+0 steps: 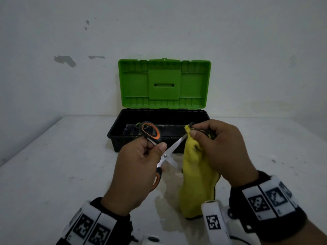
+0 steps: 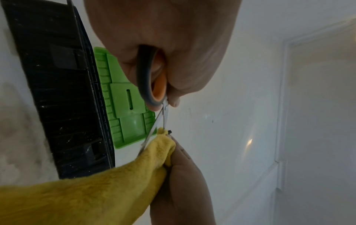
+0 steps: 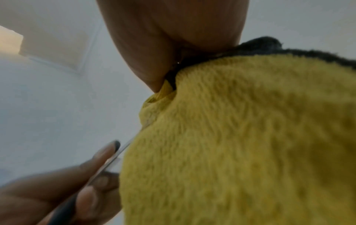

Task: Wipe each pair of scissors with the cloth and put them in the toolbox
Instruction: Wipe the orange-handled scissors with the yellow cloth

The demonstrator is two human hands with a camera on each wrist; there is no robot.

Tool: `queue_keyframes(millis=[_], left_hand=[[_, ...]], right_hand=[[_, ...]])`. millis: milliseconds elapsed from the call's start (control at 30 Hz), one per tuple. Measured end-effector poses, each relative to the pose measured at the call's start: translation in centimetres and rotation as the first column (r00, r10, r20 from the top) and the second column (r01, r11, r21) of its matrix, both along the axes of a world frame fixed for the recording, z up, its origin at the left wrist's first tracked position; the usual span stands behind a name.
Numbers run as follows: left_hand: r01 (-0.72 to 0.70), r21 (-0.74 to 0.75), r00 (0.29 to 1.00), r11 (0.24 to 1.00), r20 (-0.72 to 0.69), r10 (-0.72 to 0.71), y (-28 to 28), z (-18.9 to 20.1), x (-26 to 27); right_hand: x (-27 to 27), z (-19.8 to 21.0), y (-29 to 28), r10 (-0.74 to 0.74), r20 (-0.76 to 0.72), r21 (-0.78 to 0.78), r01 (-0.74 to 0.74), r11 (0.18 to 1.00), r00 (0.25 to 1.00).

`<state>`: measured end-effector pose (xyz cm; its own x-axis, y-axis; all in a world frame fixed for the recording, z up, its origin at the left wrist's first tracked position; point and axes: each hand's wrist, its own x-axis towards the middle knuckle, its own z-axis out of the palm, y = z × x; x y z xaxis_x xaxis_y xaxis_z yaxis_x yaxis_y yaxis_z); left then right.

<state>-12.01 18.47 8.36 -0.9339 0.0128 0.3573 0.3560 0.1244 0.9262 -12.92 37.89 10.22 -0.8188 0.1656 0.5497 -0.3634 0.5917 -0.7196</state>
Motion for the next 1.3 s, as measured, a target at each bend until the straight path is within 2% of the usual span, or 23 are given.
queue_keyframes(millis=[100,167,233,333,400,467,633,767,933,1133,1300], left_hand=[[0.003,0.063,0.997,0.998,0.082,-0.008,-0.1,0.0,-0.2],[0.003,0.129,0.983,0.992,0.180,-0.027,-0.3,-0.1,-0.4],[0.044,0.190,0.952,0.981,0.290,-0.099,-0.4,-0.1,-0.6],[0.093,0.249,0.906,0.964,0.380,-0.186,-0.3,0.4,-0.6],[0.094,0.247,0.909,0.964,0.375,-0.185,-0.2,0.8,-0.5],[0.094,0.232,0.917,0.968,0.359,-0.175,-0.1,0.9,-0.4],[0.094,0.217,0.939,0.972,0.306,-0.159,0.1,1.0,-0.4],[0.082,0.164,0.960,0.983,0.253,-0.122,0.2,0.8,-0.5],[0.080,0.111,0.966,0.991,0.237,-0.105,0.2,0.8,-0.2],[0.076,0.104,0.972,0.992,0.215,-0.097,0.0,0.7,-0.2],[0.074,0.118,0.966,0.990,0.238,-0.101,0.1,0.4,0.0]], right_hand=[[-0.2,0.4,1.6,-0.013,-0.009,-0.054,0.013,0.998,1.000],[0.5,0.9,2.0,0.026,-0.078,-0.038,-0.029,0.999,0.997],[1.5,1.3,1.6,0.113,-0.155,0.146,-0.090,0.985,0.981],[2.1,1.0,0.3,0.289,-0.204,0.456,-0.170,0.874,0.936],[2.1,0.4,-0.5,0.331,-0.179,0.534,-0.192,0.824,0.926],[2.3,0.0,-1.1,0.326,-0.166,0.491,-0.209,0.846,0.931],[1.6,-0.5,-1.1,0.245,-0.147,0.226,-0.209,0.951,0.958],[2.1,-0.6,-2.3,0.219,-0.152,0.208,-0.185,0.960,0.964],[1.6,-0.8,-1.5,0.114,-0.167,0.079,-0.102,0.992,0.979],[1.9,-1.3,-1.9,0.103,-0.172,0.056,-0.094,0.994,0.980],[1.6,-1.6,-1.4,0.047,-0.150,-0.028,-0.051,0.998,0.988]])
